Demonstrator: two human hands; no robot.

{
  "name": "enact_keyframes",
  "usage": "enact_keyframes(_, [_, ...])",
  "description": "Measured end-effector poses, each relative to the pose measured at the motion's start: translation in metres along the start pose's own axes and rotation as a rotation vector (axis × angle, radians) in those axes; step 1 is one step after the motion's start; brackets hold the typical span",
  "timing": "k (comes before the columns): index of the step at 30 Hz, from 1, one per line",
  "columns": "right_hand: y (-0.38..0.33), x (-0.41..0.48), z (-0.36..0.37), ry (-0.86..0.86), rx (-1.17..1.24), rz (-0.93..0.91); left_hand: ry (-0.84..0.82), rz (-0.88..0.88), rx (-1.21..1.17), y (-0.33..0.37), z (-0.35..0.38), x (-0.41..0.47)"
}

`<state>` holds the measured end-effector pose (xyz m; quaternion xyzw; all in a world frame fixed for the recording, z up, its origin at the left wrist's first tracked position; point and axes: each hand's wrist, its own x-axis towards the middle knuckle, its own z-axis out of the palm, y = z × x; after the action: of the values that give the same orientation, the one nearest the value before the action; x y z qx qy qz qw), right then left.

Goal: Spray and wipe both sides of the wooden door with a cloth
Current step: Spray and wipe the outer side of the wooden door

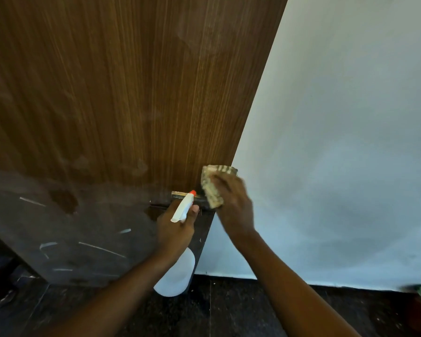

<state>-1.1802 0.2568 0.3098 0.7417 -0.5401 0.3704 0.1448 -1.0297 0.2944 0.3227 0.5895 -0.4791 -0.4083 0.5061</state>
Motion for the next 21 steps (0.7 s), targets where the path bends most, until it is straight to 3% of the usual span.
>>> enact_keyframes(2, [-0.005,-0.005,0.022,-0.17,-0.062,-0.135,-0.009,0.001,0.018,-0.003,-0.006,-0.002])
enact_keyframes(4, [0.003,-0.015,0.028,-0.226,-0.093,-0.15,-0.013,-0.031,0.03,-0.008,-0.013,-0.003])
enact_keyframes(9, [0.007,-0.044,0.014,-0.224,0.024,0.189,-0.009,-0.138,-0.032,-0.022,-0.025,-0.002])
enact_keyframes(11, [-0.009,-0.043,0.019,-0.204,0.033,0.216,0.007,-0.136,-0.051,-0.025,-0.028,-0.003])
enact_keyframes(17, [-0.049,-0.007,0.055,-0.243,-0.02,0.033,0.055,-0.008,0.011,-0.028,-0.044,-0.001])
enact_keyframes(21, [-0.034,-0.007,0.048,-0.243,-0.005,-0.155,0.087,0.042,0.002,-0.03,-0.049,-0.001])
